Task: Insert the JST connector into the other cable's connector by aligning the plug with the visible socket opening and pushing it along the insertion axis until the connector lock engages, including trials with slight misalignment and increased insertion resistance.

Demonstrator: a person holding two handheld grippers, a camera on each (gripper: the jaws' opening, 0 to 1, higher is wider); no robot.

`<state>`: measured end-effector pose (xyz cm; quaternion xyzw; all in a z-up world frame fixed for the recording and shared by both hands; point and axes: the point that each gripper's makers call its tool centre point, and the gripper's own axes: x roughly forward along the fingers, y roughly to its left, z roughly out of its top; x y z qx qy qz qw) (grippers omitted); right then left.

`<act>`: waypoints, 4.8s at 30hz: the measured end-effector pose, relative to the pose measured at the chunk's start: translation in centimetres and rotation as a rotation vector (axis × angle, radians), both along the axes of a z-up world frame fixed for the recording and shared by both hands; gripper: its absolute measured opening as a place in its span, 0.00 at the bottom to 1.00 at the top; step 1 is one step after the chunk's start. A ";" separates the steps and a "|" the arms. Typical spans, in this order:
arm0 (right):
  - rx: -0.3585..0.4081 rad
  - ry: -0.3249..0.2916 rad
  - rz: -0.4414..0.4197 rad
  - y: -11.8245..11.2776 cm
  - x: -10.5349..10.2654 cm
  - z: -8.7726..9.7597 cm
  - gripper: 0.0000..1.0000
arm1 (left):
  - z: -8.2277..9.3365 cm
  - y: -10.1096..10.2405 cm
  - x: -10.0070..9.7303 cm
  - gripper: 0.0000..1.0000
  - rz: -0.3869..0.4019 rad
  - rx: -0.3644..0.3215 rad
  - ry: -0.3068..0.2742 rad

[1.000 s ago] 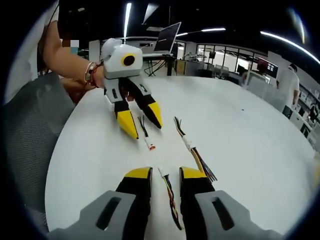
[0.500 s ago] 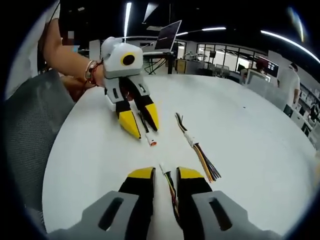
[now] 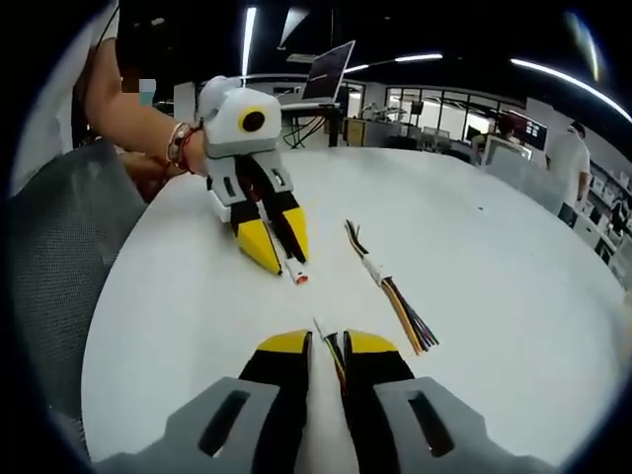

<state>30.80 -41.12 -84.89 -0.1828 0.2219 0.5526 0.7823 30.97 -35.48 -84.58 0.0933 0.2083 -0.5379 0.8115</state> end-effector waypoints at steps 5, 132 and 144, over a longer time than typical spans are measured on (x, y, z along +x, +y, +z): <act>0.006 -0.003 0.005 0.2 0.0 -0.1 0.06 | 0.0 0.0 0.1 0.06 -0.001 -0.003 -0.002; 0.101 -0.019 0.021 4.1 -0.5 4.5 0.02 | 4.6 -0.6 0.0 0.00 -0.127 0.013 -0.120; 0.085 -0.019 0.032 4.0 -0.8 4.0 0.02 | 4.0 -1.1 -0.4 0.00 -0.166 0.040 -0.122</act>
